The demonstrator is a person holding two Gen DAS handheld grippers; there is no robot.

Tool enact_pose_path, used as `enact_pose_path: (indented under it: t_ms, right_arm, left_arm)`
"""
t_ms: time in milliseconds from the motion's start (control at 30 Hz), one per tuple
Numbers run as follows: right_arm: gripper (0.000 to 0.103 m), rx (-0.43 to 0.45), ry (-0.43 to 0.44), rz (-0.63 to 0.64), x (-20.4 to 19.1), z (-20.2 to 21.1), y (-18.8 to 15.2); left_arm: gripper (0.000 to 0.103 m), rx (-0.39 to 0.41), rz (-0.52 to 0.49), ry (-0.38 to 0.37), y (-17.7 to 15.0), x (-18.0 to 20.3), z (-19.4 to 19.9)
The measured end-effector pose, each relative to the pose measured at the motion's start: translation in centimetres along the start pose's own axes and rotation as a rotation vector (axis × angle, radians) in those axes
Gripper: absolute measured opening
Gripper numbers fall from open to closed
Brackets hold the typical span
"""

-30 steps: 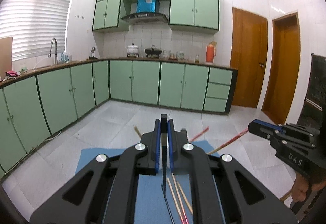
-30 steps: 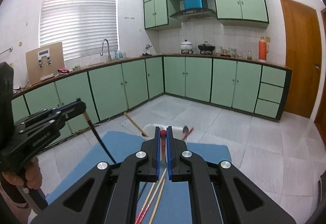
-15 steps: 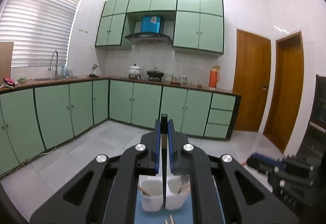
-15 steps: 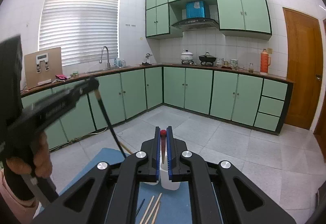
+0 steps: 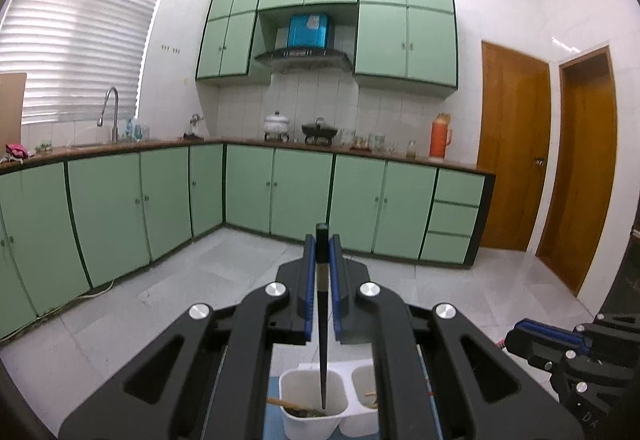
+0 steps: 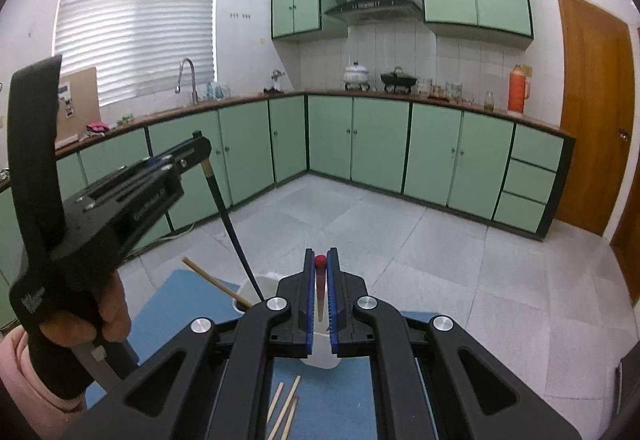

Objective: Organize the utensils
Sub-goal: 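Carry both chopsticks up to the white holder and open both tools to drop them in, then move both open tools back over the remaining chopsticks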

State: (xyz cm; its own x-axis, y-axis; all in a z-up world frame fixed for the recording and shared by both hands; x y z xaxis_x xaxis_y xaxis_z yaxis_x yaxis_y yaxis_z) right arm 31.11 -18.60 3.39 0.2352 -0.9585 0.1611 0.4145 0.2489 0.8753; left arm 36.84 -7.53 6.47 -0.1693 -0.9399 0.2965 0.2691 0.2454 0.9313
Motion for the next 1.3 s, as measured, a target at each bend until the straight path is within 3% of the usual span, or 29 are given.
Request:
enact_pose_path:
  t_ms: [300, 633, 700, 767, 867, 1000, 1100, 1300]
  right_arm:
    - [0.006, -0.068, 0.008, 0.01, -0.5, -3.4, -2.2]
    - [0.006, -0.096, 0.035, 0.013, -1.3, -4.6, -3.0]
    - [0.01, -0.089, 0.038, 0.003, -1.1, -4.4, -3.0]
    - [0.015, -0.076, 0.037, -0.009, -0.9, -4.0, -3.0]
    - [0.018, -0.05, 0.027, -0.027, -0.4, -3.1, -2.7]
    - [0.046, 0.005, -0.014, -0.054, 0.7, -1.2, -2.6]
    - [0.05, 0.041, -0.036, -0.073, 1.5, 0.5, -2.6]
    - [0.072, 0.101, -0.075, -0.083, 1.8, 4.4, -3.7]
  left_arm:
    - [0.006, -0.086, -0.007, 0.036, -3.0, -2.0, -2.6]
    - [0.008, -0.16, -0.01, 0.058, -5.0, -3.6, -3.5]
    - [0.014, -0.163, -0.011, 0.058, -5.0, -3.9, -3.3]
    - [0.03, -0.156, -0.005, 0.056, -4.8, -4.0, -3.0]
    - [0.035, -0.145, 0.001, 0.049, -4.4, -4.2, -2.2]
    - [0.049, -0.115, 0.015, 0.038, -3.5, -4.5, -0.2]
    - [0.061, -0.091, 0.023, 0.029, -2.9, -4.5, 1.6]
    - [0.083, -0.052, 0.023, 0.023, -3.2, -4.7, 6.2]
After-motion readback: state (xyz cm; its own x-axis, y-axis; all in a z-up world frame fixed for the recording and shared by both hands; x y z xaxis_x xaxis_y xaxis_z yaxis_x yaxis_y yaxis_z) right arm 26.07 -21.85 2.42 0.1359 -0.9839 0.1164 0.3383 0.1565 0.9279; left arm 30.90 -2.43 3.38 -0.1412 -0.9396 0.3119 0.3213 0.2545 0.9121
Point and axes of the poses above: each gripper's, at about its wrist camera, not at the fingertips, and z roughly against the way its jaws point, x to its right, y to its top, the point moved 7 cm from there along -z, roughly the way its jaws point, and after that the axes turned 13 degrees about z, right-handed, at the moved point
